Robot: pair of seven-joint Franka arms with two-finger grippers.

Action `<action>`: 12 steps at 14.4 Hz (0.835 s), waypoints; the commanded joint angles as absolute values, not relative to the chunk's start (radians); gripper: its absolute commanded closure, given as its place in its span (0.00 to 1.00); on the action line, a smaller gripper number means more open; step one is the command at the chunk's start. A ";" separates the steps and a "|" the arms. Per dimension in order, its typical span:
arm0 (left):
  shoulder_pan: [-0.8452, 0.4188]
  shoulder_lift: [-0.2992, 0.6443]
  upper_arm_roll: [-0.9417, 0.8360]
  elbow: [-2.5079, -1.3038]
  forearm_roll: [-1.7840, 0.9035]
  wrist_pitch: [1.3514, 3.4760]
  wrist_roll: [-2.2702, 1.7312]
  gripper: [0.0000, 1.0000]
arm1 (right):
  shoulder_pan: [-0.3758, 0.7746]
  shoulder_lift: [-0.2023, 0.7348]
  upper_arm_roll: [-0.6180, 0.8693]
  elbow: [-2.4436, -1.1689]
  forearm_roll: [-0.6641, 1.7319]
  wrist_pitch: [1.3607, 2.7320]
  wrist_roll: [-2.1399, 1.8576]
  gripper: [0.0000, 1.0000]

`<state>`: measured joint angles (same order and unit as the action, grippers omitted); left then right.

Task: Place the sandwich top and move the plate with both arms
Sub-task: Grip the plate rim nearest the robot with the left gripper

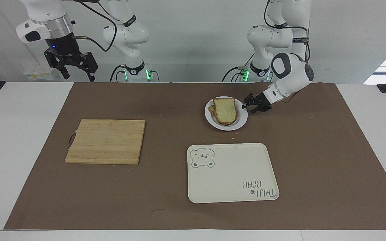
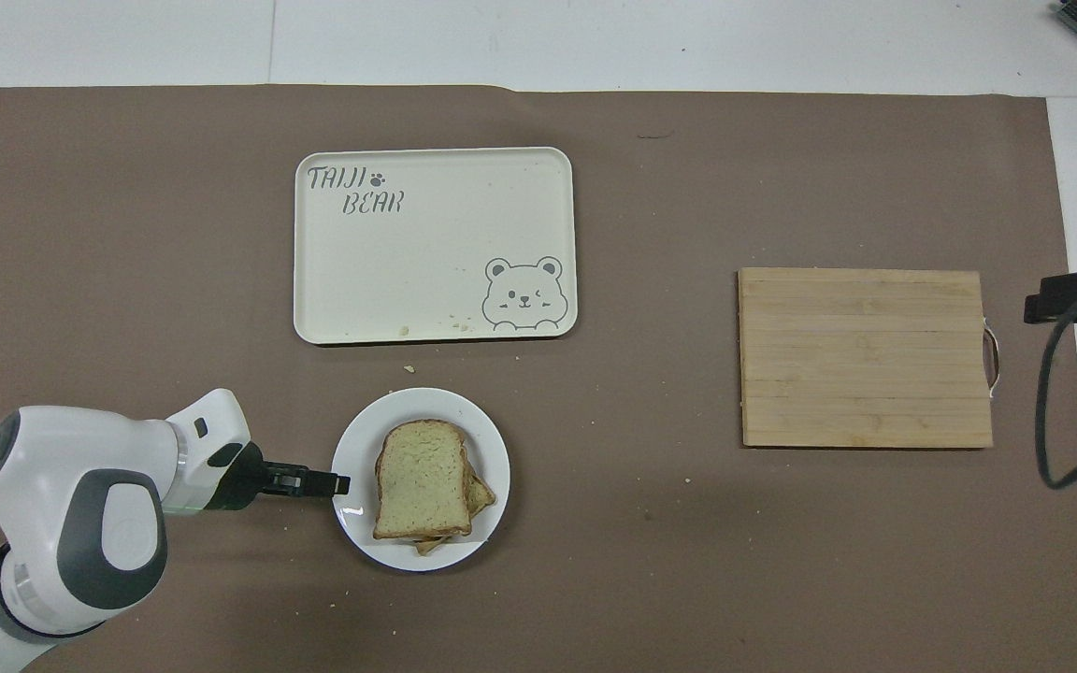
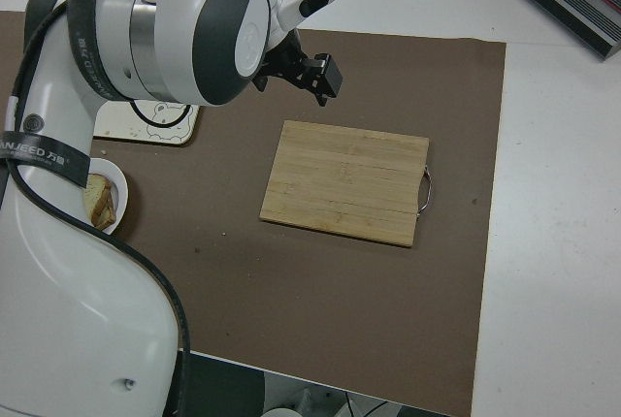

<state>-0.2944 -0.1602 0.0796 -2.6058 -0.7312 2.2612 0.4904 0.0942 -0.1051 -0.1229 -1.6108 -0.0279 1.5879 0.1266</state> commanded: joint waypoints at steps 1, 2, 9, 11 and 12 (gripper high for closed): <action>-0.321 -0.176 0.094 -2.641 -0.762 2.298 0.523 0.35 | 0.086 -0.101 -0.115 -1.614 -0.035 1.572 0.091 0.00; -0.328 -0.175 0.094 -2.652 -0.767 2.305 0.523 0.36 | 0.086 -0.106 -0.115 -1.617 -0.035 1.566 0.071 0.00; -0.408 -0.166 0.094 -2.700 -0.805 2.388 0.523 0.72 | 0.081 -0.092 -0.118 -1.594 -0.061 1.516 -0.029 0.00; -0.407 -0.166 0.094 -2.703 -0.805 2.379 0.522 1.00 | 0.083 -0.095 -0.118 -1.597 -0.060 1.516 -0.031 0.00; -0.407 -0.160 0.095 -2.695 -0.808 2.376 0.515 1.00 | 0.083 -0.097 -0.118 -1.600 -0.061 1.516 -0.032 0.00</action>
<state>-0.3878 -0.1556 0.0805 -2.6671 -0.8004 2.3553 0.5050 0.0929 -0.0996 -0.1243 -1.6104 -0.0390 1.5330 -0.0026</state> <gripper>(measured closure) 0.753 0.000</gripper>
